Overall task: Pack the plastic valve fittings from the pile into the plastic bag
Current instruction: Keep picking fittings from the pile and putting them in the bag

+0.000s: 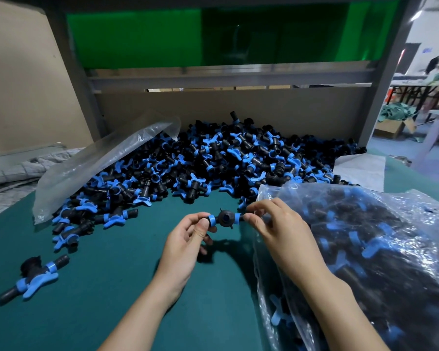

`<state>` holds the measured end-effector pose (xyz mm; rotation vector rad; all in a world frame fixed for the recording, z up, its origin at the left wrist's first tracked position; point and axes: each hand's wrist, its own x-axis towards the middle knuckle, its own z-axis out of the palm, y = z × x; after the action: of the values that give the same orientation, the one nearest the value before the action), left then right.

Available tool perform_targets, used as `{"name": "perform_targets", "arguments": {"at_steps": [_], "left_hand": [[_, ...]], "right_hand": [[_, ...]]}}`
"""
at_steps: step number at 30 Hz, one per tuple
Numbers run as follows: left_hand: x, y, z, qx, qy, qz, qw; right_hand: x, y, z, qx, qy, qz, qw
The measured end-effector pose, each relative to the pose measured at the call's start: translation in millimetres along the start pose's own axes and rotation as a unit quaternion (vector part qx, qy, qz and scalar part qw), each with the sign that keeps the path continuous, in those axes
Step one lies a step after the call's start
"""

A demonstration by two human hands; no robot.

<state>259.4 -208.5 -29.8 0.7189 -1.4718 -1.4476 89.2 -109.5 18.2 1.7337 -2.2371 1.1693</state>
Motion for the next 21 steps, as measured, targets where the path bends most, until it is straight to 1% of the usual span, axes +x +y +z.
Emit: {"name": "perform_targets", "arguments": {"at_steps": [2, 4, 5, 7, 9, 12, 14, 16, 17, 19, 21], "left_hand": [[0, -1, 0, -0.001, 0.018, 0.005, 1.000], [-1, -2, 0, -0.002, 0.043, 0.013, 0.999], [-1, -2, -1, 0.000, 0.055, 0.017, 0.998], [-4, -1, -2, 0.002, 0.079, 0.025, 0.997], [-9, 0, -4, 0.003, 0.095, 0.024, 0.995], [-21, 3, -3, -0.003, 0.098, 0.024, 0.995], [-29, 4, 0, -0.002, 0.093, 0.023, 0.995], [-37, 6, 3, 0.000, 0.078, 0.026, 0.997], [-40, 7, 6, 0.005, 0.073, 0.027, 0.997], [-46, 12, 13, 0.023, 0.058, 0.030, 0.998], [-50, 19, 23, 0.049, 0.045, 0.051, 0.997]], "right_hand": [[-1, -6, -3, -0.046, 0.052, -0.015, 0.997], [-1, -13, -5, -0.130, 0.098, -0.038, 0.986], [-2, -17, -5, -0.172, 0.109, -0.039, 0.978], [-7, -23, -4, -0.251, 0.087, -0.008, 0.964], [-15, -25, -1, -0.307, 0.031, 0.035, 0.951], [-22, -26, -7, -0.328, -0.005, 0.066, 0.942], [-21, -27, -13, -0.322, -0.022, 0.065, 0.944], [-18, -27, -22, -0.280, -0.040, 0.059, 0.957], [-16, -28, -28, -0.238, -0.041, 0.058, 0.969], [-10, -32, -43, -0.124, -0.008, 0.055, 0.991], [-2, -36, -55, -0.005, 0.033, 0.048, 0.998]]}}
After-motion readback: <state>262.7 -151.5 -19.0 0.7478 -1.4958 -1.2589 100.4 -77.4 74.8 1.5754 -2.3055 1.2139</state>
